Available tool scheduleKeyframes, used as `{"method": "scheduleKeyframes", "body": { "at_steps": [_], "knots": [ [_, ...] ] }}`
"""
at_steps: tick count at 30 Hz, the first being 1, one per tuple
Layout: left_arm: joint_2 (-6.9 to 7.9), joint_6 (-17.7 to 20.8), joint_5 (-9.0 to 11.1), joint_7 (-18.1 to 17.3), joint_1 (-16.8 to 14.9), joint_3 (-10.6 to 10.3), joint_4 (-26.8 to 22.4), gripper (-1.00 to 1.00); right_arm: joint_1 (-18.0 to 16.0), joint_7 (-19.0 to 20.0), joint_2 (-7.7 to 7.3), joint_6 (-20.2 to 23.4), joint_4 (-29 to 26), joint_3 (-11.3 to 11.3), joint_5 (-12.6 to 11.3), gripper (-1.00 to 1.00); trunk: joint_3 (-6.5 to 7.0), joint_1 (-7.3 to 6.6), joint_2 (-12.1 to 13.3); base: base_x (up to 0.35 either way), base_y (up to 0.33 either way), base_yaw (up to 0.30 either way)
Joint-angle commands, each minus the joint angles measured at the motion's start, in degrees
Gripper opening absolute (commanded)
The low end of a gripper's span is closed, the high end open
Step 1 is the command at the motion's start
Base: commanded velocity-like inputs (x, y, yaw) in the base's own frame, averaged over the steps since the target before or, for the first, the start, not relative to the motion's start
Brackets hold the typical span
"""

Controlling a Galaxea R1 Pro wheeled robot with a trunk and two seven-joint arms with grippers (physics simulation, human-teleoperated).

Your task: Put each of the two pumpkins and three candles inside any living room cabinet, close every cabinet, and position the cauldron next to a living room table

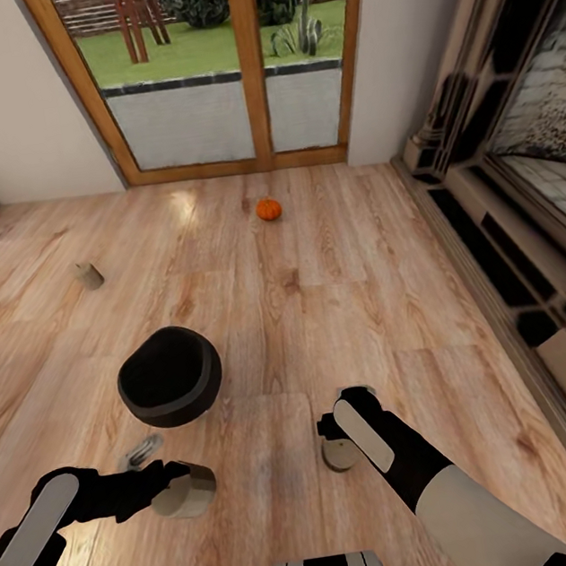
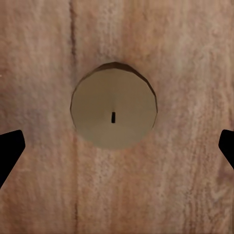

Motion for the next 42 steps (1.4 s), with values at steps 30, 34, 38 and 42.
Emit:
{"method": "scheduleKeyframes", "body": {
  "at_steps": [30, 34, 38, 42],
  "knots": [
    [0.06, -0.14, 0.5, 0.6, -0.03, -0.1, -0.44, -1.0, -0.03, -0.59, -0.08, -0.02, -0.06, 2.32, -0.58, 1.0, -0.04, -0.01, -0.02, 0.026, -0.072, 0.074],
    [0.12, -0.16, 0.65, 0.6, -0.03, -0.1, -0.49, -1.0, -0.03, -0.59, -0.08, -0.02, -0.02, 2.32, -0.58, 1.0, -0.04, -0.01, -0.02, 0.042, -0.029, 0.0],
    [0.07, -0.16, 0.74, 0.6, -0.03, -0.1, -0.49, -1.0, -0.03, -0.59, -0.08, -0.02, -0.01, 2.32, -0.58, 1.0, -0.04, -0.01, -0.02, 0.096, -0.005, 0.0],
    [0.07, -0.16, 0.88, 0.6, -0.04, -0.1, -0.48, -1.0, -0.03, -0.59, -0.08, -0.02, -0.04, 2.4, -0.58, 1.0, -0.04, -0.01, -0.02, 0.022, -0.001, 0.0]
  ]
}}
